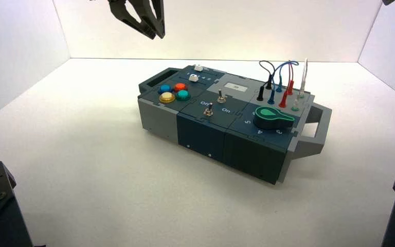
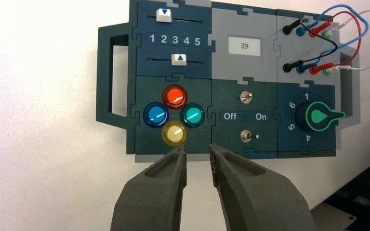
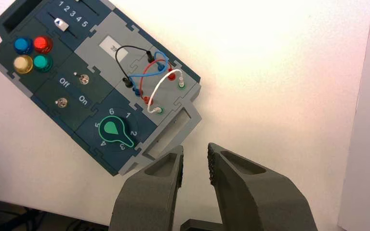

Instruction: Move the left gripper to the right.

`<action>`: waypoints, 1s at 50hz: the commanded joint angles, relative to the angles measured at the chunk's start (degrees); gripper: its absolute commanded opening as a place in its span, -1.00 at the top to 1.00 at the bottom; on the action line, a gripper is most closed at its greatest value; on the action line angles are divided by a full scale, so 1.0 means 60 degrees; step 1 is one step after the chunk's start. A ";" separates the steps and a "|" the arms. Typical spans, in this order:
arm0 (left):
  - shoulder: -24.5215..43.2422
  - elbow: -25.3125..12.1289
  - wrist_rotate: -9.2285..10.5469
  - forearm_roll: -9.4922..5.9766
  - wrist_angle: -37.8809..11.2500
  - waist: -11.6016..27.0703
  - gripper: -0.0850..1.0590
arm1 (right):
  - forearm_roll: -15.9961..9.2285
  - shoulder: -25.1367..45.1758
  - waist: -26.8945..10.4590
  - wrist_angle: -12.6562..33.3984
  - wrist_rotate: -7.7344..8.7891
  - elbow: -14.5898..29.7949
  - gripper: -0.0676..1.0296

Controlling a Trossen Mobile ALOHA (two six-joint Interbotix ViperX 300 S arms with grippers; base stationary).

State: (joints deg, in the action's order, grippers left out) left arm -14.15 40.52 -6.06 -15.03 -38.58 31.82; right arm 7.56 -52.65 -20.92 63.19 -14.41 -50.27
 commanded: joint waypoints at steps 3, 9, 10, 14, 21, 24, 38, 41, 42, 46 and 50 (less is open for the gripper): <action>-0.0132 -0.0117 0.0015 0.0000 0.0059 -0.0044 0.35 | 0.0015 0.0015 0.0044 -0.0073 0.0029 0.0161 0.34; -0.0132 -0.0117 0.0015 0.0000 0.0059 -0.0044 0.35 | 0.0015 0.0015 0.0044 -0.0059 0.0029 0.0176 0.34; -0.0132 -0.0117 0.0015 0.0000 0.0059 -0.0029 0.35 | 0.0015 0.0015 0.0044 -0.0073 0.0029 0.0176 0.34; -0.0132 -0.0132 0.0015 0.0000 0.0059 -0.0044 0.35 | 0.0015 0.0015 0.0044 -0.0059 0.0029 0.0176 0.34; -0.0132 -0.0176 0.0015 -0.0015 0.0073 -0.0029 0.35 | 0.0015 0.0000 0.0044 -0.0073 0.0029 0.0190 0.34; -0.0132 -0.0205 0.0015 -0.0044 0.0088 -0.0044 0.35 | 0.0015 -0.0015 0.0044 -0.0059 0.0044 0.0176 0.34; -0.0029 -0.0645 0.0015 -0.0088 0.0088 0.0337 0.35 | 0.0015 -0.0190 0.0044 -0.0059 0.0059 0.0103 0.34; 0.0044 -0.0806 0.0029 -0.0103 0.0088 0.0557 0.35 | -0.0015 -0.0249 0.0044 -0.0029 0.0059 0.0117 0.34; 0.0103 -0.0864 0.0029 -0.0103 0.0088 0.0615 0.35 | 0.0000 -0.0249 0.0044 -0.0029 0.0059 0.0117 0.34; 0.0293 -0.1069 0.0073 -0.0161 0.0088 0.0835 0.35 | -0.0015 -0.0264 0.0044 0.0044 0.0044 0.0146 0.34; 0.0557 -0.1304 0.0103 -0.0249 0.0088 0.1025 0.35 | -0.0015 -0.0264 0.0044 0.0117 0.0044 0.0146 0.34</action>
State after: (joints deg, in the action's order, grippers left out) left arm -11.43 35.68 -5.71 -15.82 -38.41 36.65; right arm 7.56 -54.40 -20.83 63.72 -14.33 -50.27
